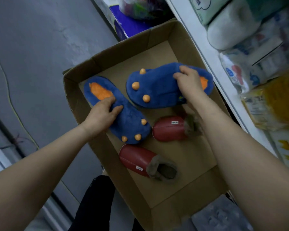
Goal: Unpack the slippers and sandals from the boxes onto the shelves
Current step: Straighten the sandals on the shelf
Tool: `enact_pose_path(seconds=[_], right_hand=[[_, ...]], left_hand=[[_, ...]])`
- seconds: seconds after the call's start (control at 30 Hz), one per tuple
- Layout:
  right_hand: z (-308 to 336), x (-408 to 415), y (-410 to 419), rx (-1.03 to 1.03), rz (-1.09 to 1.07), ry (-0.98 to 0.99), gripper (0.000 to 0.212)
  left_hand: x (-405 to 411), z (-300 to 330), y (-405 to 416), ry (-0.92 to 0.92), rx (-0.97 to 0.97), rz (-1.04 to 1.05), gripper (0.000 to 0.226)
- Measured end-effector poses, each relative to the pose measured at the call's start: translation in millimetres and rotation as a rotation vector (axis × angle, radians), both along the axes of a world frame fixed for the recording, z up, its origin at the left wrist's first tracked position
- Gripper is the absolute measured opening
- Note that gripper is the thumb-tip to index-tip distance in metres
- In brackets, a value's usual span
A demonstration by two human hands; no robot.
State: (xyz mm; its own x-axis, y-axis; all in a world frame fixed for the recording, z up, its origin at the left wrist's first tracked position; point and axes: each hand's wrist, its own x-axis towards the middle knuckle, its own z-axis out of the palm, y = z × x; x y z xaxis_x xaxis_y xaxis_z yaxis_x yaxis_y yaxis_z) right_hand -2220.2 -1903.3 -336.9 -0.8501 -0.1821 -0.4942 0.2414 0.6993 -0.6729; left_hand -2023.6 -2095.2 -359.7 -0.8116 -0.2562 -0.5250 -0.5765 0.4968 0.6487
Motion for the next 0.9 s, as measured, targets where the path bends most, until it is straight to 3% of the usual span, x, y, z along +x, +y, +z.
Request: enact_pose_path(seconds=[0.17, 0.23, 0.3, 0.4, 0.5, 0.63, 0.8, 0.9], right_hand=[[46.7, 30.0, 54.7, 0.227, 0.399, 0.208, 0.032], [44.2, 45.8, 68.2, 0.324, 0.624, 0.324, 0.045], [31.2, 62.8, 77.6, 0.329, 0.703, 0.352, 0.054], [8.4, 85.6, 81.7, 0.282, 0.651, 0.246, 0.039], [-7.3, 92.3, 82.7, 0.141, 0.485, 0.184, 0.022], [2.0, 94.5, 89.2, 0.067, 0.324, 0.232, 0.034], [21.6, 105.2, 128.4, 0.196, 0.142, 0.376, 0.037], [23.1, 109.4, 156.5, 0.075, 0.011, 0.096, 0.042]], left_hand=[[-11.1, 27.7, 6.4, 0.029, -0.045, -0.231, 0.013], [-22.0, 34.1, 16.4, 0.063, -0.075, -0.330, 0.013], [-31.4, 34.6, 32.2, 0.118, -0.099, -0.400, 0.014], [-37.9, 18.5, 55.5, 0.117, -0.149, -0.466, 0.020], [-34.1, 4.8, 66.8, 0.091, -0.130, -0.403, 0.048], [-9.7, 5.7, 70.5, 0.176, -0.114, -0.221, 0.067], [35.9, 5.8, 71.0, -0.036, -0.120, 0.140, 0.077], [52.5, -0.8, 77.5, -0.217, 0.093, 0.311, 0.072]])
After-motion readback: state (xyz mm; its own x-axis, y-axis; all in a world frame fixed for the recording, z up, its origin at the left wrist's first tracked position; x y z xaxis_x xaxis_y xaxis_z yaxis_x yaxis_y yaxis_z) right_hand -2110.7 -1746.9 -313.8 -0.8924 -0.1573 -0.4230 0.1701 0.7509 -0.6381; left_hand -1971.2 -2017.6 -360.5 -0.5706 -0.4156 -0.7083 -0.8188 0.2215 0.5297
